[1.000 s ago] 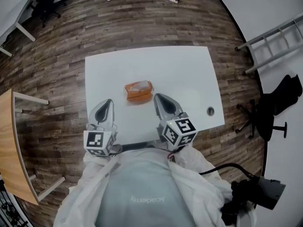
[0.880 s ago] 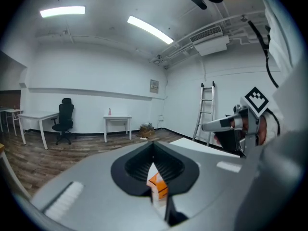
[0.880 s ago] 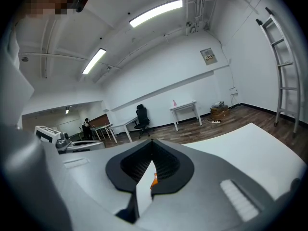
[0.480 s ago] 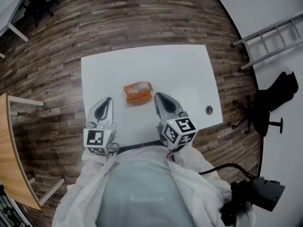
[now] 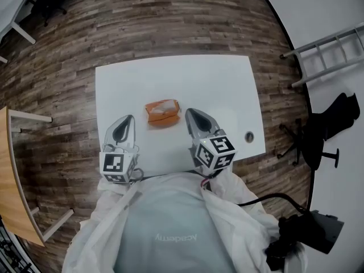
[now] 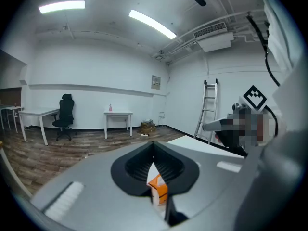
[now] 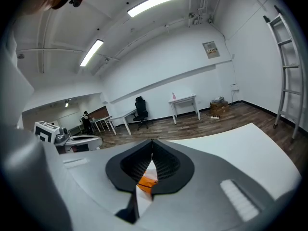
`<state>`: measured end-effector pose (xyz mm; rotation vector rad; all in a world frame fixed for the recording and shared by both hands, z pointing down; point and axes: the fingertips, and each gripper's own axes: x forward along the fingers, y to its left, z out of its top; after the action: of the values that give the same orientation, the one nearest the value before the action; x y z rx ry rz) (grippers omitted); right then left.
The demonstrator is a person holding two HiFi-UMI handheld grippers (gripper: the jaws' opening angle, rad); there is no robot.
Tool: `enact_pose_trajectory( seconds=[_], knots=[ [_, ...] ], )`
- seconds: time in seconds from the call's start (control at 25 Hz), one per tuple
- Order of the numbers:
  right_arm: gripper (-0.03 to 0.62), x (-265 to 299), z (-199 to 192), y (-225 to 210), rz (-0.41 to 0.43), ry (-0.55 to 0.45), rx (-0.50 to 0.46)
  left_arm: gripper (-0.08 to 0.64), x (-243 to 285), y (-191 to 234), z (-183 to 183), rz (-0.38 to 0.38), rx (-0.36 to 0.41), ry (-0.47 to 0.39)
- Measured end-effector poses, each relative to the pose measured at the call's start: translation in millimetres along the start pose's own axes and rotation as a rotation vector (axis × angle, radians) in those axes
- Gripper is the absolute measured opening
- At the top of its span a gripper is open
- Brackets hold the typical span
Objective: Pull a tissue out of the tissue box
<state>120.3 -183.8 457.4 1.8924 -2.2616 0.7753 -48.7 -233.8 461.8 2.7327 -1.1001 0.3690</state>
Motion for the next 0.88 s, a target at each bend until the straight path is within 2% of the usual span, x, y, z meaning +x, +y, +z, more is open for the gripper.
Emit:
enact_pose_trajectory(
  seconds=[0.24, 0.32, 0.4, 0.52, 0.64, 0.72, 0.88],
  knots=[
    [0.063, 9.2, -5.8, 1.2, 0.065, 0.043, -0.016, 0.000, 0.7, 1.7, 1.5, 0.029, -0.005, -0.005],
    [0.107, 13.5, -10.4, -0.6, 0.100, 0.075, -0.019, 0.000, 3.4, -0.4, 3.3, 0.037, -0.004, -0.005],
    [0.181, 19.0, -17.4, -1.6, 0.158, 0.119, 0.006, 0.000, 6.3, -2.7, 4.4, 0.045, -0.006, -0.003],
    [0.378, 27.2, -31.6, 2.4, 0.267, 0.203, 0.048, 0.000, 6.7, -4.2, 2.8, 0.057, -0.010, 0.006],
    [0.459, 33.6, -43.8, 3.3, 0.325, 0.277, -0.017, 0.000, 5.3, -2.1, -0.2, 0.080, -0.015, 0.017],
    [0.485, 36.9, -48.4, 2.1, 0.349, 0.306, -0.048, 0.000, 4.5, -0.9, -2.6, 0.095, -0.022, 0.023],
    [0.488, 45.3, -53.0, -2.6, 0.365, 0.336, -0.090, 0.000, 2.4, -0.7, -4.7, 0.119, -0.029, 0.030]
  ],
)
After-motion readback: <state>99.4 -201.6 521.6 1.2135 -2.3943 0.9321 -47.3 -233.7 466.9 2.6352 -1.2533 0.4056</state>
